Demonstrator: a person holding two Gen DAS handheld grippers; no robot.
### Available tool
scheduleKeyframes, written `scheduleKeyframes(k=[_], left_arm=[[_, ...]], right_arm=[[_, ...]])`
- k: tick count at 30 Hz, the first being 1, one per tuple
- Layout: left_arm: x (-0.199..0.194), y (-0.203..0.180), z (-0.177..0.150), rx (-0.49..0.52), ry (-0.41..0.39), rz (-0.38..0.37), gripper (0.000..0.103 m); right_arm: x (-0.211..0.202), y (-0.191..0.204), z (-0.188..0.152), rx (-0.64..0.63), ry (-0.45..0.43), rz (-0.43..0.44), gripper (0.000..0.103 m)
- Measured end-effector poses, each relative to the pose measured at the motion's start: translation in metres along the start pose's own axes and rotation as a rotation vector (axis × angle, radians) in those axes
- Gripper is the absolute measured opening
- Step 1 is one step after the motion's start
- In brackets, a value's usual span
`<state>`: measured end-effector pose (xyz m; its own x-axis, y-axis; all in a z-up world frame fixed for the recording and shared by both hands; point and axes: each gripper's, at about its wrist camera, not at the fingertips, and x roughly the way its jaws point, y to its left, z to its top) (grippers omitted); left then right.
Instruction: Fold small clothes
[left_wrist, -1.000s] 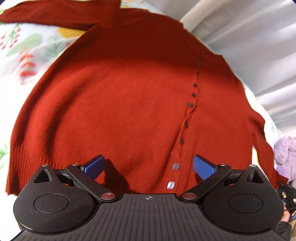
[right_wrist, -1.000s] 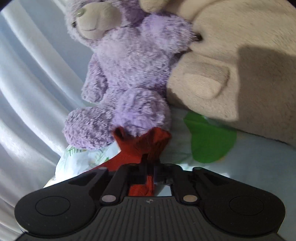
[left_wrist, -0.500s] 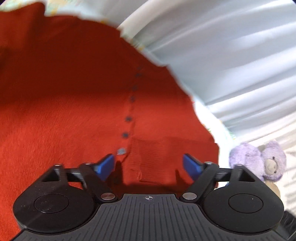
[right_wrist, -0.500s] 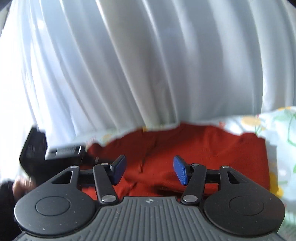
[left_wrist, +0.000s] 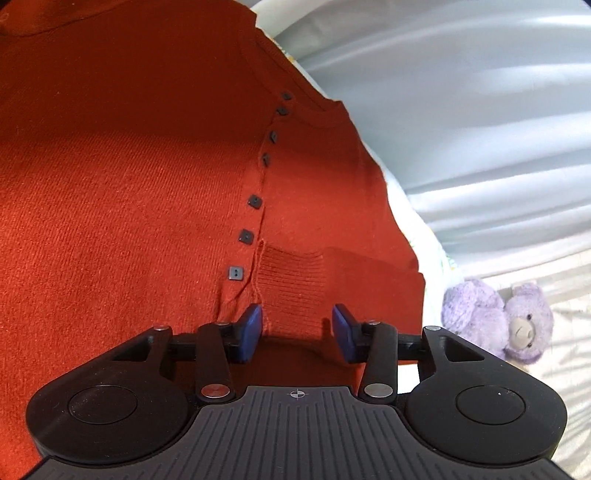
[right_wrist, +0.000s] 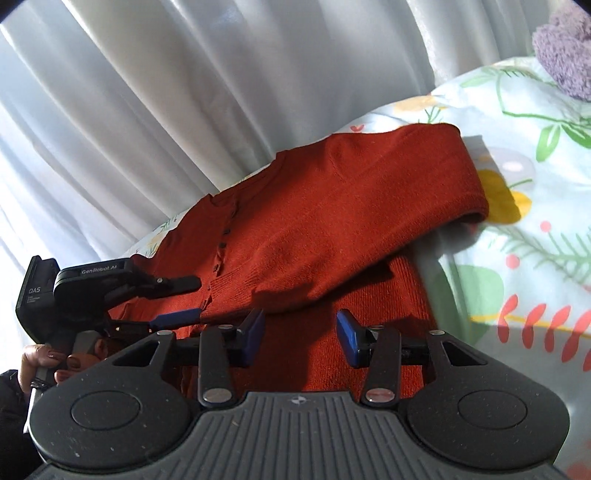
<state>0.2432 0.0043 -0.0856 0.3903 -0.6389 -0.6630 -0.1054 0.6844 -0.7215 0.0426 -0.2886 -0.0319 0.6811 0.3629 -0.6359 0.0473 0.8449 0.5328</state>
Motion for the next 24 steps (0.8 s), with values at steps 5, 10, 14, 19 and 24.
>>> scheduleKeyframes(k=[5,10,14,19,24], left_arm=[[0.012,0.003,0.003,-0.017,0.029,0.020,0.046],[0.025,-0.003,0.012,0.016,0.024,0.031,0.006],[0.019,-0.014,0.025,0.051,-0.029,0.011,0.005],[-0.044,-0.047,0.046,0.321,-0.285,0.061,0.005],[-0.059,-0.034,0.066,0.496,-0.388,0.345,0.005]], right_arm=[[0.001,-0.008,-0.001,0.035,0.014,-0.005,0.043],[0.007,-0.016,-0.005,0.064,0.038,-0.031,0.044],[0.008,-0.015,-0.008,0.045,0.042,-0.049,0.043],[0.006,-0.015,-0.004,0.027,0.042,-0.110,0.041],[0.005,-0.026,0.019,0.118,-0.003,-0.086,0.041]])
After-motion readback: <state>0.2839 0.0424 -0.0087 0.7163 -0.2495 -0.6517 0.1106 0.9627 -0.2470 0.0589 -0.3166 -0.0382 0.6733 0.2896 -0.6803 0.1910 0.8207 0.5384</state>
